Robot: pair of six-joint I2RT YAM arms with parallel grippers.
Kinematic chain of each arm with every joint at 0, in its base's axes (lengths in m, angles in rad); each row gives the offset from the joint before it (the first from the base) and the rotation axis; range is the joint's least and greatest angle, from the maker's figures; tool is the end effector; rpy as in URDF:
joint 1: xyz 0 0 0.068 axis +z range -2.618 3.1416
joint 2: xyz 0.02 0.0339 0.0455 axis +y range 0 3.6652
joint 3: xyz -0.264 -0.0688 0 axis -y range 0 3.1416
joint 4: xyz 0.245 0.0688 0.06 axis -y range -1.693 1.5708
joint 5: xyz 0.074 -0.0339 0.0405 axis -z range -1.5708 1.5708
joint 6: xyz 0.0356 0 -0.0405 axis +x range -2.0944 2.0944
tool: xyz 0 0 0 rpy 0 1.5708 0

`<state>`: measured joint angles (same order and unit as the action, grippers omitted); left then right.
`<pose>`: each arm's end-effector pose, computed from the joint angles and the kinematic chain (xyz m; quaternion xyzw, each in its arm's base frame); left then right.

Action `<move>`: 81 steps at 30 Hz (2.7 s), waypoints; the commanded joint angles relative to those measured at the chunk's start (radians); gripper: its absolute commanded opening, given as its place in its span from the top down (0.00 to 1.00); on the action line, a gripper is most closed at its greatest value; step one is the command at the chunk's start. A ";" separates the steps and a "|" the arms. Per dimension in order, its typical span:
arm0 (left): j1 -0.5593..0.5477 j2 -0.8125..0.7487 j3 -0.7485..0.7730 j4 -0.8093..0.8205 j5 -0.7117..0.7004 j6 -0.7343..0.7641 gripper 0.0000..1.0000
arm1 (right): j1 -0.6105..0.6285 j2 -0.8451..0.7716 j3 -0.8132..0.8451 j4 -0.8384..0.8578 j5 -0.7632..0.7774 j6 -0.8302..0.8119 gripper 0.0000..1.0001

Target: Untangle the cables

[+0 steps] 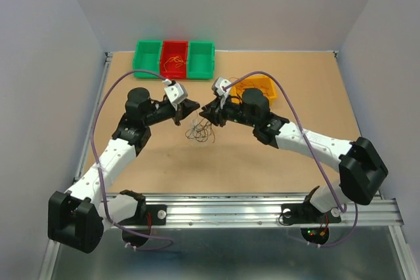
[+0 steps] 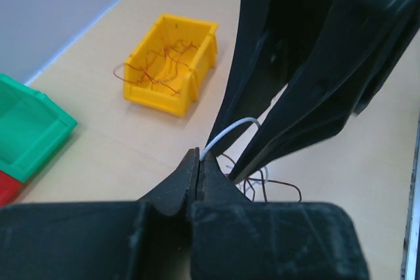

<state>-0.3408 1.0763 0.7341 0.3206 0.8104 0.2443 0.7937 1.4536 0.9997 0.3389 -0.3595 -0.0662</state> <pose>0.2215 -0.1059 0.3181 0.4534 0.5494 -0.3124 0.6285 0.2311 0.2528 0.3099 -0.4143 0.6181 0.3576 0.5643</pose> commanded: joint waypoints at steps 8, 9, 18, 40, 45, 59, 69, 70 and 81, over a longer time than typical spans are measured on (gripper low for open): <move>-0.007 -0.015 0.460 -0.159 -0.013 -0.140 1.00 | 0.009 0.253 0.079 0.204 0.067 0.017 0.71; -0.007 -0.006 0.505 -0.181 -0.020 -0.148 1.00 | 0.007 0.272 0.085 0.219 0.059 0.013 0.73; -0.006 0.169 1.225 -0.371 -0.569 -0.126 1.00 | 0.007 0.380 0.131 0.219 -0.019 0.014 0.76; -0.047 -0.012 0.426 -0.089 -0.228 -0.272 1.00 | 0.010 -0.142 -0.297 0.503 -0.059 0.052 0.00; -0.090 -0.010 0.402 -0.091 -0.224 -0.270 1.00 | 0.010 -0.036 -0.233 0.506 -0.033 0.063 0.00; -0.095 -0.041 0.661 -0.261 -0.267 -0.281 1.00 | 0.010 0.198 -0.104 0.512 0.122 0.039 0.86; -0.095 0.180 1.296 -0.422 -0.546 -0.223 1.00 | 0.009 0.296 -0.013 0.385 -0.087 -0.030 0.99; -0.093 0.195 1.335 -0.417 -0.578 -0.217 1.00 | 0.009 0.304 -0.003 0.368 -0.091 -0.037 0.99; -0.061 0.401 1.525 -0.244 -1.073 -0.080 1.00 | 0.009 0.318 0.047 0.137 -0.168 -0.151 0.88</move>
<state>-0.4206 1.4166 2.2520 -0.0238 -0.1059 0.0875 0.7944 1.7889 0.9997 0.5400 -0.4839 -0.1612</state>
